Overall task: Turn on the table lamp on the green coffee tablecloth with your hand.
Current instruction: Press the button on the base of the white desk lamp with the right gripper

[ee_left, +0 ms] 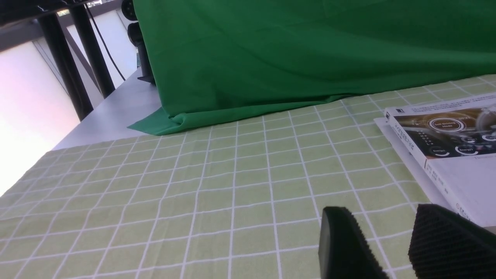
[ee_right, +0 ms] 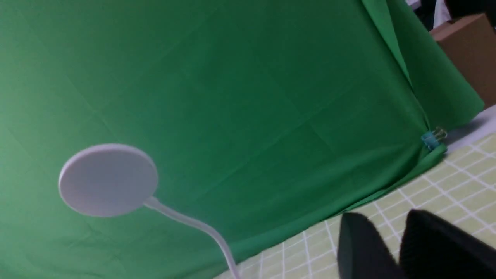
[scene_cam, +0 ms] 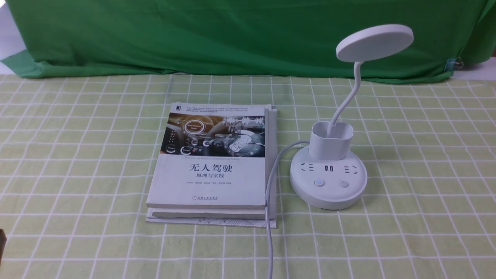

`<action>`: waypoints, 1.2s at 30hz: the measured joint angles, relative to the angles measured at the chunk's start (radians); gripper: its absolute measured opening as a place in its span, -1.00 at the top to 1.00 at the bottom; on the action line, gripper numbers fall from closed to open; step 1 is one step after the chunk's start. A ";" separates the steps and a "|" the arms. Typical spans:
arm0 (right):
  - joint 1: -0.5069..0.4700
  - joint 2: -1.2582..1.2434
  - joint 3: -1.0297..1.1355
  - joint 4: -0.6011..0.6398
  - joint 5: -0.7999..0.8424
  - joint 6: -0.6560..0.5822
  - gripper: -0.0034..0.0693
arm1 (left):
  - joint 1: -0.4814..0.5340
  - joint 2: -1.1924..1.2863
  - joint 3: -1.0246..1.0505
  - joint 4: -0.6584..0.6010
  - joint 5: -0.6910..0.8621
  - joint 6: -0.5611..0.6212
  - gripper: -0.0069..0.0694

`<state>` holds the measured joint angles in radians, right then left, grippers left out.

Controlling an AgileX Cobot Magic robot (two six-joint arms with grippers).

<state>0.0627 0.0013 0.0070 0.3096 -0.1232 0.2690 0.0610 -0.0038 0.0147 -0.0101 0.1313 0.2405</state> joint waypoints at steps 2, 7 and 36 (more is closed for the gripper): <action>0.000 0.011 -0.013 0.003 0.075 0.004 0.57 | 0.000 0.000 0.000 0.000 0.000 0.000 0.19; 0.000 0.187 -0.229 0.005 0.392 -0.143 0.82 | 0.000 0.000 0.000 0.000 0.000 0.000 0.19; 0.291 1.649 -1.138 -0.076 0.915 -0.524 0.82 | 0.000 0.000 0.000 0.000 0.000 0.000 0.19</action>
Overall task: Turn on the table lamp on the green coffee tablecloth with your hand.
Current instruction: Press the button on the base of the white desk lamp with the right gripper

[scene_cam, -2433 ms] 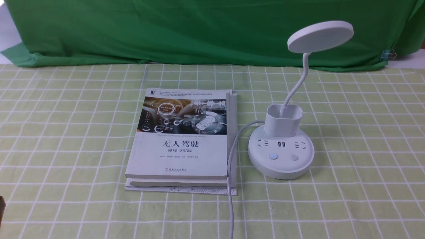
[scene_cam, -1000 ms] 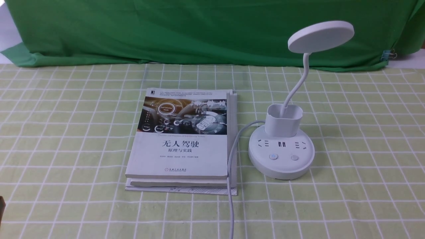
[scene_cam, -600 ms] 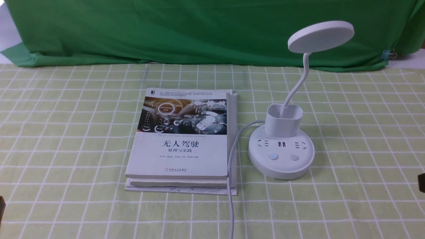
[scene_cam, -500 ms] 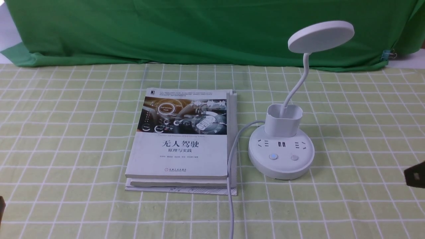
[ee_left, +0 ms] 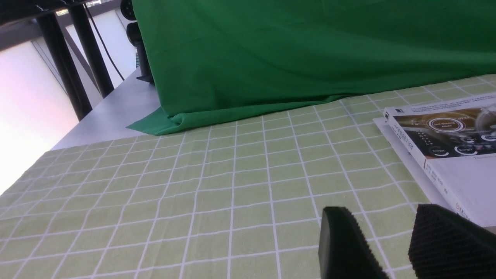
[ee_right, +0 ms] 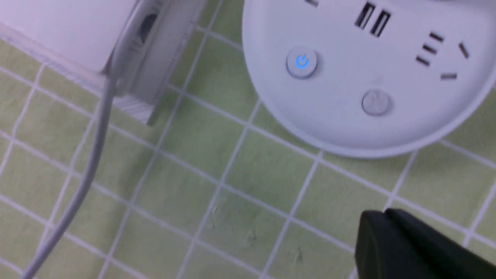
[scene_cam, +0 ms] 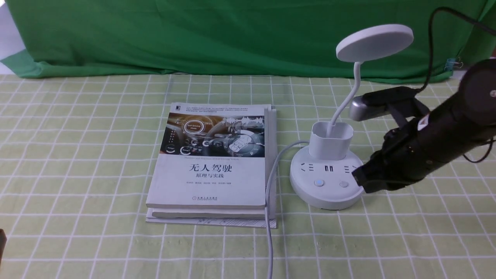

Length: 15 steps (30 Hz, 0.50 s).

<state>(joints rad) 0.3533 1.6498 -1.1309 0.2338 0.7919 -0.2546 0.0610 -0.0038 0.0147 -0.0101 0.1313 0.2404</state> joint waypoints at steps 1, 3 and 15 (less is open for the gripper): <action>0.000 0.027 -0.016 -0.003 -0.004 0.000 0.82 | 0.000 0.000 0.000 0.000 0.000 0.000 0.19; 0.000 0.078 -0.051 -0.005 -0.006 0.000 0.82 | 0.000 0.000 0.000 0.000 0.000 0.000 0.19; 0.010 0.189 -0.160 -0.018 -0.015 0.000 0.82 | 0.000 0.000 0.000 0.000 0.000 0.000 0.19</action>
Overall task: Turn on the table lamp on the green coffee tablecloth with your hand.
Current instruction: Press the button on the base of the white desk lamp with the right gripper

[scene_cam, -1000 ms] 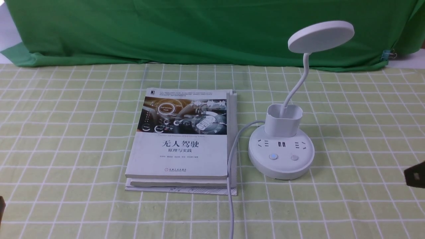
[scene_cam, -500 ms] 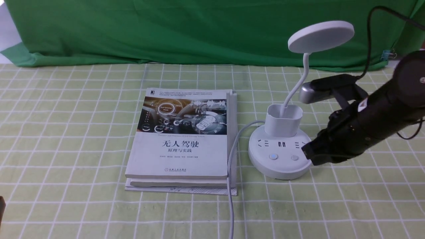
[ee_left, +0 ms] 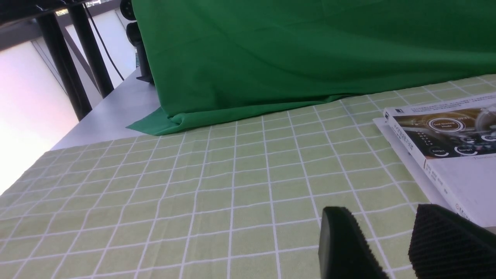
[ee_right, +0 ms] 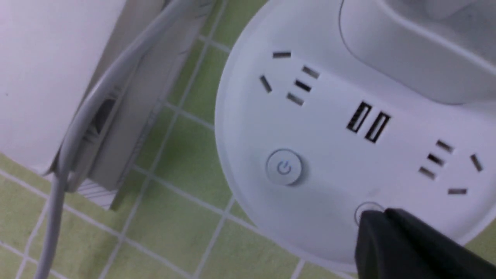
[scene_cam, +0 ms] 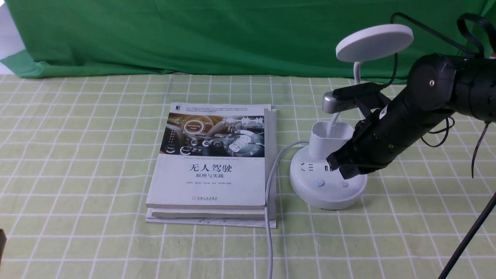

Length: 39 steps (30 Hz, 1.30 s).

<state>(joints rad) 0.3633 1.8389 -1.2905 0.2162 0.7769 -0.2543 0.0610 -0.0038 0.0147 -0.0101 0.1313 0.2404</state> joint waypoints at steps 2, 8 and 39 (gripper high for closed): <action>0.000 0.003 0.000 -0.005 0.000 0.000 0.82 | 0.000 0.000 0.000 0.000 0.000 0.000 0.19; 0.000 0.065 -0.002 -0.008 0.000 0.001 0.82 | 0.000 0.000 0.000 0.000 0.000 0.001 0.19; 0.000 0.081 -0.010 -0.008 -0.009 0.006 0.82 | 0.000 0.000 0.000 0.000 0.000 0.000 0.19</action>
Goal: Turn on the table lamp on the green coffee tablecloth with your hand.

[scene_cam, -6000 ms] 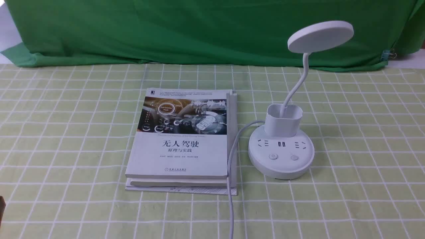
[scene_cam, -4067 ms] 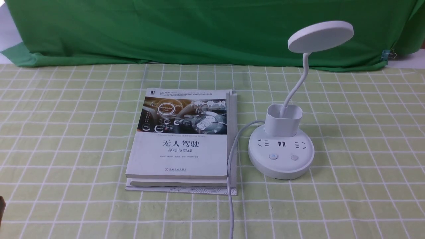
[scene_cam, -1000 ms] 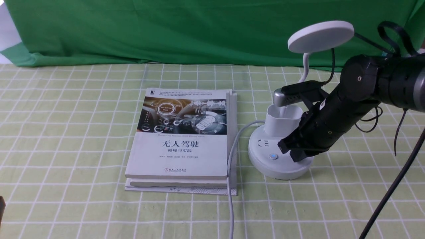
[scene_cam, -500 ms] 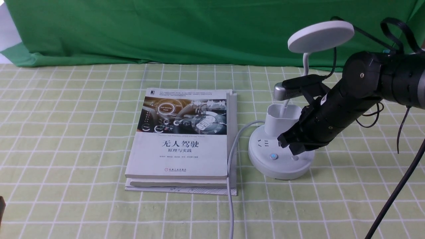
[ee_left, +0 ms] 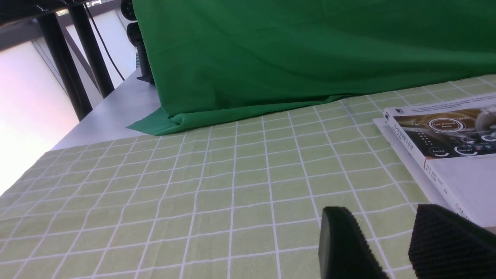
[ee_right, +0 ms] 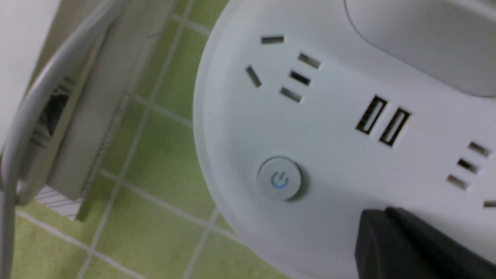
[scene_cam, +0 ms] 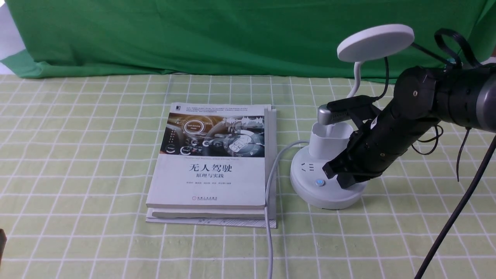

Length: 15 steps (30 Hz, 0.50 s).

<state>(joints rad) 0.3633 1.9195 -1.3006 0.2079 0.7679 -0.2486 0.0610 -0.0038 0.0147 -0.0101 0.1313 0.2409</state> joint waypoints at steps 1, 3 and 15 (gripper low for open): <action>0.000 -0.003 0.000 0.000 0.001 0.002 0.82 | 0.000 0.000 0.000 0.000 0.000 0.000 0.19; 0.002 -0.015 0.003 0.001 0.003 0.003 0.82 | 0.000 0.000 0.000 0.000 0.000 0.000 0.19; 0.021 -0.165 0.054 0.007 0.048 0.008 0.82 | 0.000 0.000 0.000 0.000 0.000 0.000 0.19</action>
<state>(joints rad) 0.3840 1.7548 -1.2466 0.2150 0.8157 -0.2409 0.0610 -0.0038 0.0147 -0.0101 0.1313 0.2409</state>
